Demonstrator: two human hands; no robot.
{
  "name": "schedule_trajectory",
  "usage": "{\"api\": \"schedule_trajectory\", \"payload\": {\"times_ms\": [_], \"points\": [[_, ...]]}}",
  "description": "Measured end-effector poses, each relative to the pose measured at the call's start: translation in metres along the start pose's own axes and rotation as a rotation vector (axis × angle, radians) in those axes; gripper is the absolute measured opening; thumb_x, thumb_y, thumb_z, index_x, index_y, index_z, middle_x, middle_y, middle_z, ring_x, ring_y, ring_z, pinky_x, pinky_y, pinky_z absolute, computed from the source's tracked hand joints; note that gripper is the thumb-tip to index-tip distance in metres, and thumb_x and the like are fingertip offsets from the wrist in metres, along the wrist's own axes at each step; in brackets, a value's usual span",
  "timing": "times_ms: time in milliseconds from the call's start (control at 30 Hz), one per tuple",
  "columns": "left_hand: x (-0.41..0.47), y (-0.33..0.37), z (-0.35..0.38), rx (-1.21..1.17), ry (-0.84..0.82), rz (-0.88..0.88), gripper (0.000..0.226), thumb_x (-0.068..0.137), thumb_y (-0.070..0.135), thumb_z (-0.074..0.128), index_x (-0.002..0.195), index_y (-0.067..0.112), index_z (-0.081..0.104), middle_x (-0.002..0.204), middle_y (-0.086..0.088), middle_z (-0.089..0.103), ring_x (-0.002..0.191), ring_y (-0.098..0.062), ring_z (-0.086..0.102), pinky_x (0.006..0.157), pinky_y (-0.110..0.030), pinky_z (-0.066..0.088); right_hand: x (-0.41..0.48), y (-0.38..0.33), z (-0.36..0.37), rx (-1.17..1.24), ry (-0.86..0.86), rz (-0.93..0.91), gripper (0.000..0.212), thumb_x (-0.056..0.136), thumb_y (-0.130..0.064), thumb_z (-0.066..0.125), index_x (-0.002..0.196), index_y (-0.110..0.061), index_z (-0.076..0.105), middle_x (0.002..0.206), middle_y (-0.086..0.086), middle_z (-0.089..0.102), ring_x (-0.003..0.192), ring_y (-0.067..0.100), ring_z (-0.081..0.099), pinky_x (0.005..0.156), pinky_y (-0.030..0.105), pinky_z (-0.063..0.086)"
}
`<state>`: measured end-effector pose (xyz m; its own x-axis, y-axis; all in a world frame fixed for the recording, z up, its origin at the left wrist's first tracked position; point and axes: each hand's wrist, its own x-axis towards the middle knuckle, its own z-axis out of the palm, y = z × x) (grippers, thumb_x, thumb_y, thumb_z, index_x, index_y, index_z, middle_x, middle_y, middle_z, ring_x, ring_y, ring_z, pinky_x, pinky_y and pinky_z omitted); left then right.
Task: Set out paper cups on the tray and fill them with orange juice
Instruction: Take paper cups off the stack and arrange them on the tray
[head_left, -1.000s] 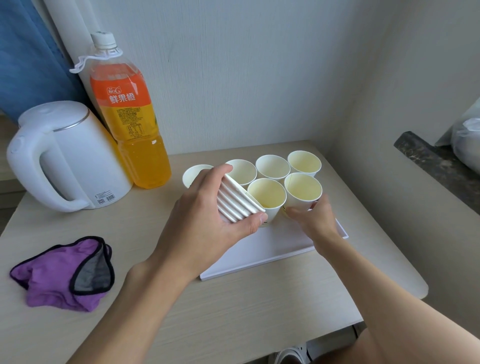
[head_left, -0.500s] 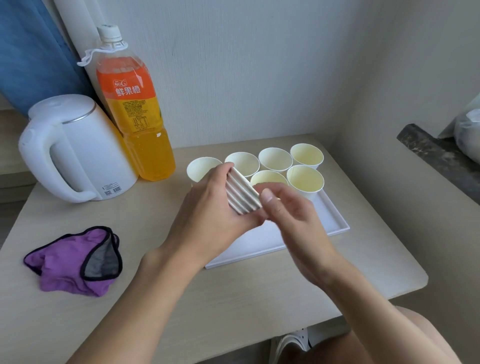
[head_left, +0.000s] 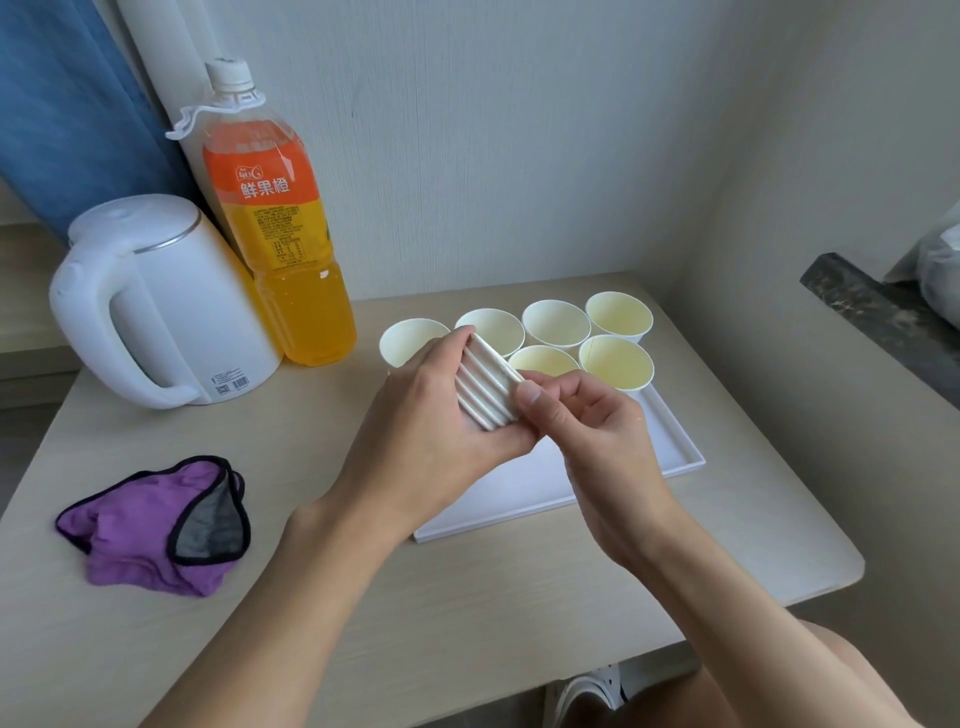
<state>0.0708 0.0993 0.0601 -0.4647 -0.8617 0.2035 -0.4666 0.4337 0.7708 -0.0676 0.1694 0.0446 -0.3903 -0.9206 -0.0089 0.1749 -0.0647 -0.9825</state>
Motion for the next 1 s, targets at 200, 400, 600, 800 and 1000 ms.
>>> {"api": "schedule_trajectory", "payload": {"times_ms": [200, 400, 600, 800, 1000], "points": [[-0.003, -0.007, -0.005, -0.026, -0.042, -0.019, 0.08, 0.066, 0.057, 0.089, 0.132, 0.026, 0.056, 0.106, 0.012, 0.063, 0.094, -0.012, 0.061, 0.076, -0.026, 0.05, 0.007, -0.004, -0.013, 0.081, 0.023, -0.044, 0.057, 0.061, -0.056, 0.087, 0.094, -0.016, 0.064, 0.108, 0.012, 0.065, 0.098, 0.026, 0.058, 0.094, 0.052, 0.045], [-0.005, -0.011, -0.01, 0.035, -0.041, -0.021, 0.081, 0.068, 0.052, 0.088, 0.139, 0.031, 0.054, 0.116, 0.016, 0.057, 0.104, -0.007, 0.053, 0.085, -0.023, 0.041, 0.0, -0.005, -0.012, 0.047, 0.138, -0.114, 0.058, 0.068, -0.03, 0.084, 0.118, -0.022, 0.055, 0.115, 0.0, 0.068, 0.101, 0.019, 0.067, 0.083, 0.03, 0.053], [-0.001, -0.018, -0.023, 0.069, 0.085, -0.055, 0.075, 0.072, 0.051, 0.084, 0.137, 0.03, 0.054, 0.115, 0.008, 0.056, 0.1, -0.013, 0.05, 0.083, -0.028, 0.04, -0.009, 0.004, -0.026, -0.189, 0.215, -0.255, 0.059, 0.074, -0.021, 0.077, 0.121, -0.031, 0.042, 0.124, 0.001, 0.061, 0.108, 0.018, 0.064, 0.088, 0.03, 0.053], [0.0, -0.018, -0.023, 0.03, 0.153, -0.057, 0.072, 0.073, 0.049, 0.087, 0.135, 0.026, 0.058, 0.119, 0.006, 0.059, 0.106, -0.019, 0.057, 0.088, -0.031, 0.046, -0.025, 0.034, -0.024, -0.688, 0.009, -0.214, 0.071, 0.075, -0.032, 0.078, 0.133, -0.026, 0.037, 0.126, -0.009, 0.05, 0.114, 0.011, 0.05, 0.094, 0.022, 0.043], [0.0, -0.017, -0.024, 0.033, 0.16, -0.052, 0.07, 0.072, 0.051, 0.085, 0.132, 0.025, 0.059, 0.117, 0.006, 0.059, 0.103, -0.018, 0.056, 0.085, -0.03, 0.045, -0.022, 0.042, -0.02, -0.795, 0.058, -0.217, 0.074, 0.079, -0.023, 0.079, 0.139, -0.018, 0.036, 0.131, -0.01, 0.043, 0.112, -0.005, 0.038, 0.089, -0.002, 0.027]]}}
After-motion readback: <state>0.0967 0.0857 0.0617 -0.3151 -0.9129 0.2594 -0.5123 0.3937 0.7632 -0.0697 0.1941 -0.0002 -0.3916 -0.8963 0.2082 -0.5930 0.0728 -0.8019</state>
